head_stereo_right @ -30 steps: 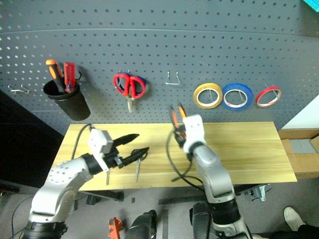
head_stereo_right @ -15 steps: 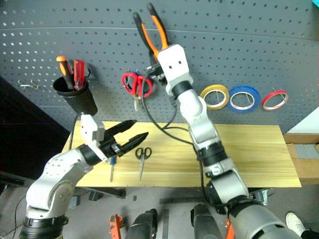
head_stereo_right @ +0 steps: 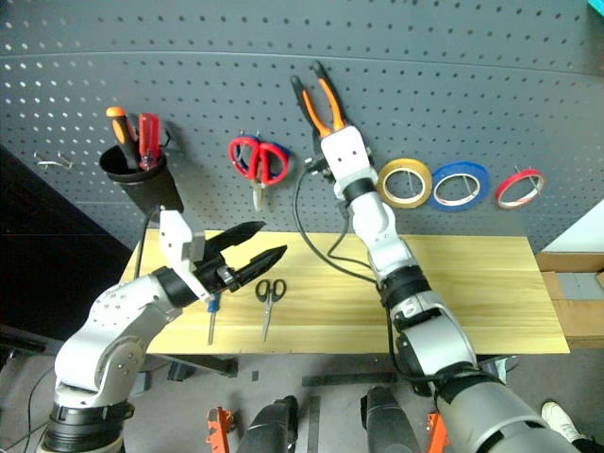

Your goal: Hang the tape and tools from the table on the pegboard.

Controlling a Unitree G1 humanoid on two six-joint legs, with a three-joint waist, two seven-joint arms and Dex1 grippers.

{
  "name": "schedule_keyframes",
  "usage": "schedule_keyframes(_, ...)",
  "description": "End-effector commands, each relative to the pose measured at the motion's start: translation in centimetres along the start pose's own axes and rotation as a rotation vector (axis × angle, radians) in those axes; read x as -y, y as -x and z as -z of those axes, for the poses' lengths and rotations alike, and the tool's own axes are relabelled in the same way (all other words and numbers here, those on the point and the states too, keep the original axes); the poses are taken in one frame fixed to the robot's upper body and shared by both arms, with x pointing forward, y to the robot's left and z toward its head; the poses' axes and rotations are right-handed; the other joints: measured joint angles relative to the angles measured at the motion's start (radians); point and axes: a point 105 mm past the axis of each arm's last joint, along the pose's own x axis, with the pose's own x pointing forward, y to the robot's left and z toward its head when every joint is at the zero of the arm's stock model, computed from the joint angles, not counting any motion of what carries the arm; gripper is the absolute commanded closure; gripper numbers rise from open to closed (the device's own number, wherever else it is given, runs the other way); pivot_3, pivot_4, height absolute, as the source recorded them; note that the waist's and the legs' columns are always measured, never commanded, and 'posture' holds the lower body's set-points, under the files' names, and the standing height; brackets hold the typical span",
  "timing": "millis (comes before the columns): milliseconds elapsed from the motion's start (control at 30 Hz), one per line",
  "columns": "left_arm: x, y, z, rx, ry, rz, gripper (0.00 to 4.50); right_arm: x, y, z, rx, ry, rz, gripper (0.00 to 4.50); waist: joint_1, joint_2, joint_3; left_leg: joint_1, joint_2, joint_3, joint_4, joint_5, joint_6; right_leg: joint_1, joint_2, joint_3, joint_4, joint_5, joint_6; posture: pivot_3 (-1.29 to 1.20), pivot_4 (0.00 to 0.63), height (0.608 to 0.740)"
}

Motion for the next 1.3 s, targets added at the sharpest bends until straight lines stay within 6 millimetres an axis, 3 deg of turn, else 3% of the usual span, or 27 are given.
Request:
schedule_keyframes(33, -0.8, 0.0, 0.4, -0.01, -0.02, -0.065, 1.08, 0.4, 0.1, -0.6, -0.001, -0.034, 0.018, 2.1, 0.0, 0.0, 0.0, 0.0, 0.0, 0.0, 0.0, 0.0, 0.0, 0.0, 0.0, 0.0, 0.0, 0.0, 0.0, -0.03, 0.257, 0.74)
schedule_keyframes(167, -1.9, 0.2, 2.3, -0.105, 0.008, -0.145, 1.08, 0.8, 1.0, 0.1, -0.068, -0.084, 0.016, 0.89, 0.0, 0.0, 0.0, 0.0, 0.0, -0.001, 0.0, 0.0, 0.0, 0.0, 0.0, 0.0, 0.001, 0.0, 0.0, -0.04, 0.257, 0.74)
schedule_keyframes(267, -2.1, 0.6, 3.2, -0.146, 0.023, -0.172, 0.53, 0.8, 2.0, 0.4, -0.123, -0.113, -0.015, 0.0, 0.0, 0.0, 0.0, 0.0, 0.0, 0.0, 0.0, 0.0, 0.0, 0.0, 0.0, 0.0, 0.0, 0.0, 0.0, -0.05, 0.259, 0.74)
schedule_keyframes(333, -2.4, 1.0, 4.1, -0.187, 0.038, -0.209, 0.04, 0.7, 3.3, 0.9, -0.194, -0.14, -0.052, 0.0, 0.001, 0.0, 0.0, 0.0, 0.0, 0.0, -0.001, 0.0, 0.0, 0.0, 0.0, 0.0, 0.0, 0.0, 0.0, -0.05, 0.259, 0.74)
schedule_keyframes(533, -2.9, 3.7, 10.4, -0.525, 0.18, -0.462, 0.04, -1.8, 8.3, 0.4, -0.352, -0.277, -0.314, 0.0, 0.0, 0.0, 0.0, 0.0, 0.0, -0.001, -0.001, 0.0, 0.0, 0.0, 0.0, 0.0, 0.0, 0.0, 0.001, -0.06, 0.261, 0.74)
schedule_keyframes(733, -1.2, 4.5, 14.5, -0.743, 0.268, -0.511, 0.04, -5.8, 14.9, -0.7, -0.527, -0.416, -0.67, 0.0, -0.002, 0.0, 0.0, 0.0, 0.0, -0.001, 0.001, 0.0, 0.0, 0.0, 0.001, 0.0, 0.001, -0.003, 0.005, -0.08, 0.271, 0.74)
schedule_keyframes(800, -1.2, 4.6, 15.6, -0.783, 0.306, -0.538, 0.04, -6.4, 16.3, -1.0, -0.56, -0.436, -0.727, 0.0, -0.002, 0.0, 0.0, 0.002, 0.001, -0.001, 0.001, 0.0, 0.0, 0.002, 0.001, -0.001, 0.0, -0.004, 0.005, -0.08, 0.271, 0.74)
schedule_keyframes(933, -1.6, 3.7, 16.9, -0.81, 0.301, -0.552, 0.04, -6.6, 17.0, -1.1, -0.583, -0.427, -0.748, 0.0, -0.003, -0.001, 0.0, 0.002, 0.001, -0.001, 0.003, 0.0, 0.0, 0.002, 0.002, 0.0, 0.0, -0.004, 0.005, -0.1, 0.271, 0.74)
schedule_keyframes(1100, -1.1, 1.2, 18.5, -0.83, 0.345, -0.551, 0.04, -6.5, 16.9, -1.2, -0.59, -0.432, -0.736, 0.0, -0.002, -0.001, 0.0, 0.001, 0.001, -0.001, 0.002, 0.0, 0.0, 0.003, 0.002, 0.0, -0.002, -0.003, 0.006, -0.12, 0.269, 0.74)
schedule_keyframes(1300, -0.8, 1.3, 20.6, -0.929, 0.391, -0.595, 0.04, -6.3, 16.9, -1.1, -0.602, -0.451, -0.726, 0.0, -0.003, 0.0, -0.001, 0.001, 0.0, -0.001, 0.001, 0.0, 0.0, 0.003, 0.001, 0.0, -0.003, -0.003, 0.006, -0.12, 0.262, 0.74)
